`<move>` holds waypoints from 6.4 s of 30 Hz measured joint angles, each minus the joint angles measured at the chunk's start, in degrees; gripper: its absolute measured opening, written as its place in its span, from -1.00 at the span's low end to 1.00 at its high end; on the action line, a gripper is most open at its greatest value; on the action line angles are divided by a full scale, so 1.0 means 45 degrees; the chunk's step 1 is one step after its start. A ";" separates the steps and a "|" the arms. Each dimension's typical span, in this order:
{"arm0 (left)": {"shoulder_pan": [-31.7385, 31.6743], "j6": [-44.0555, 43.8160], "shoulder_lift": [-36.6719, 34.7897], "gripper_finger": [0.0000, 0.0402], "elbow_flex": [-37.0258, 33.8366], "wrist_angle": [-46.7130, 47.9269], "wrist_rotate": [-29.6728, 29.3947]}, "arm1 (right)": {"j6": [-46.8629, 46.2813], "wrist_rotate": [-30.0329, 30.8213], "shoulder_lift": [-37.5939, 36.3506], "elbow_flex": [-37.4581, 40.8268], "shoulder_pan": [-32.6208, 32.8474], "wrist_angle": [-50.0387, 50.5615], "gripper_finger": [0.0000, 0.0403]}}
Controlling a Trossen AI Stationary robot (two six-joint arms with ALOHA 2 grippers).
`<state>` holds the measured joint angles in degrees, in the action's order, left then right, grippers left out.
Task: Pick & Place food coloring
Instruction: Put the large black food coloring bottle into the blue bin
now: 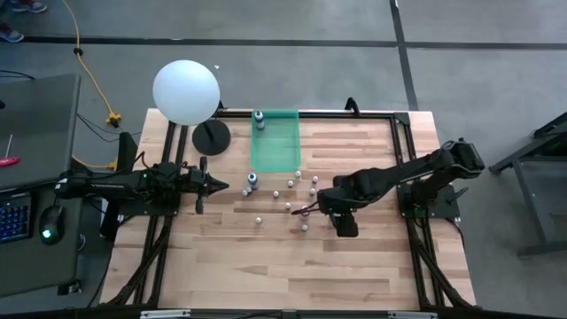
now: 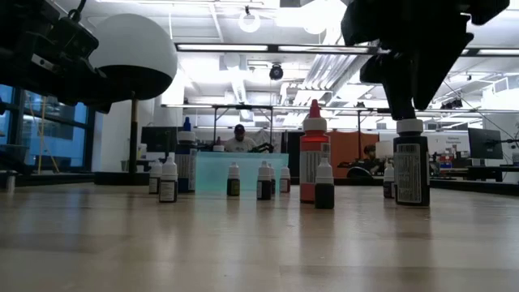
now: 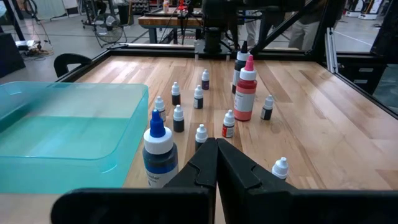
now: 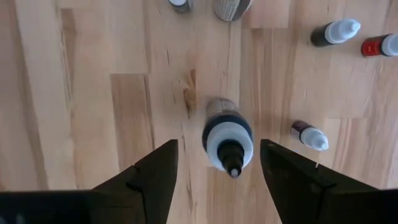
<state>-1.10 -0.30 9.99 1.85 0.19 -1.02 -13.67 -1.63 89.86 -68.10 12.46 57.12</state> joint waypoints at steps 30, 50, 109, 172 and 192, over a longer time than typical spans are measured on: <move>0.0000 0.0000 0.0001 -1.00 0.0000 0.0000 0.0000 | -0.2226 -0.0057 0.0007 0.1151 -0.0075 -0.1139 -0.10; 0.0000 0.0000 0.0000 -1.00 0.0000 0.0000 0.0000 | -0.2660 -0.0037 0.0007 0.1146 -0.0080 -0.1098 -0.41; 0.0000 0.0000 -0.0002 -1.00 0.0000 0.0000 0.0000 | 0.1318 -0.0366 0.6740 -1.4379 -0.9118 0.0172 -0.44; 0.0000 0.0000 -0.0002 -1.00 0.0000 0.0000 0.0010 | 0.0324 -0.0161 1.0623 -1.4474 -0.9848 -0.1242 -0.41; 0.0000 0.0000 0.0000 -1.00 0.0000 0.0003 0.0005 | 0.0164 -0.0393 1.1066 -1.4474 -0.9838 -0.1667 -0.41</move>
<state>-1.10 -0.30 9.99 1.85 0.20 -0.99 -12.93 -3.40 139.65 -133.23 -31.81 49.62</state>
